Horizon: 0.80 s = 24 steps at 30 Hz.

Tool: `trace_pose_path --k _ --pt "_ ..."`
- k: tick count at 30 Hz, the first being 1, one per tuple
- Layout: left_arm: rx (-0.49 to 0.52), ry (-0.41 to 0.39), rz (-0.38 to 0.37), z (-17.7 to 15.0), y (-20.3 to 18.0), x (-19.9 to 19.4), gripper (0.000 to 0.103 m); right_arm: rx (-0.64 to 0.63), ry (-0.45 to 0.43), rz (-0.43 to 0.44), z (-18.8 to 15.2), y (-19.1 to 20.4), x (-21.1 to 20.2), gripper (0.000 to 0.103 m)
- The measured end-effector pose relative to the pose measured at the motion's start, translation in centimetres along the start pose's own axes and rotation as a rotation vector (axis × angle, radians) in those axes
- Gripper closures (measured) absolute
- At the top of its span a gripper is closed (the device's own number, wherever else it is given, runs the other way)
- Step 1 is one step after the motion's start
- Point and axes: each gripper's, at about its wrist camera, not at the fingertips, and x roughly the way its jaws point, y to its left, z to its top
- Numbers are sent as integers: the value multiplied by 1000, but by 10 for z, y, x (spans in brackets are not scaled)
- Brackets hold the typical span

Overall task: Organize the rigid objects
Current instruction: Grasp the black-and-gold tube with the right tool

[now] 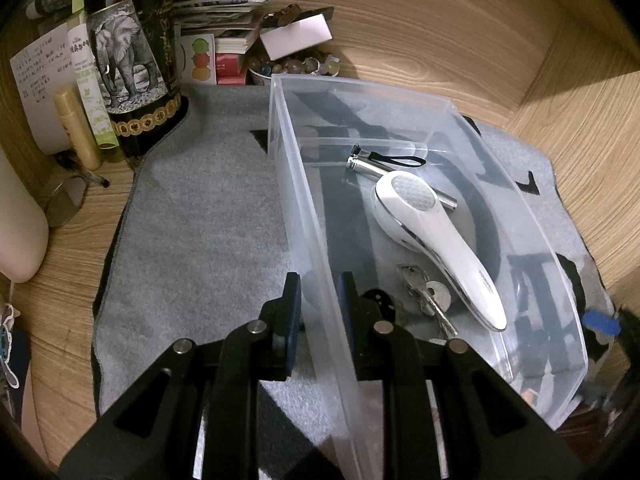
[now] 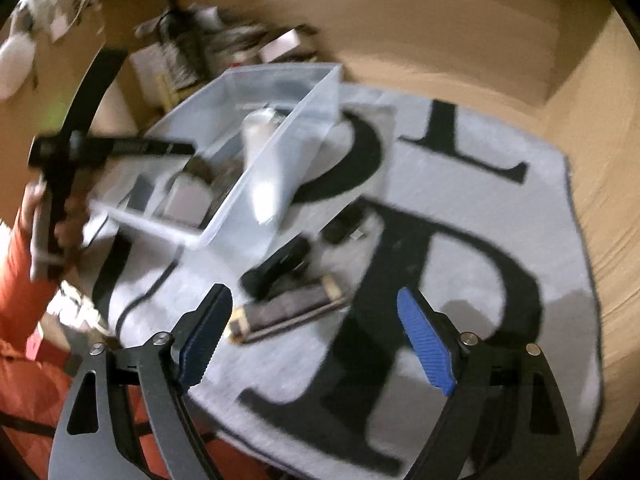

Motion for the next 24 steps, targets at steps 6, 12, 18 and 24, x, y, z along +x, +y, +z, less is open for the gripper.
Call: trace_pose_path --k 6,12,18,24 --pt "0 0 0 0 0 0 84 -46 65 26 -8 15 21 20" --pt "0 0 0 0 0 0 84 -30 80 -27 -1 5 33 19" --pt "0 0 0 0 0 0 84 12 65 -46 0 -11 31 22" --pt "0 0 0 0 0 0 84 113 51 -143 -1 -42 20 22"
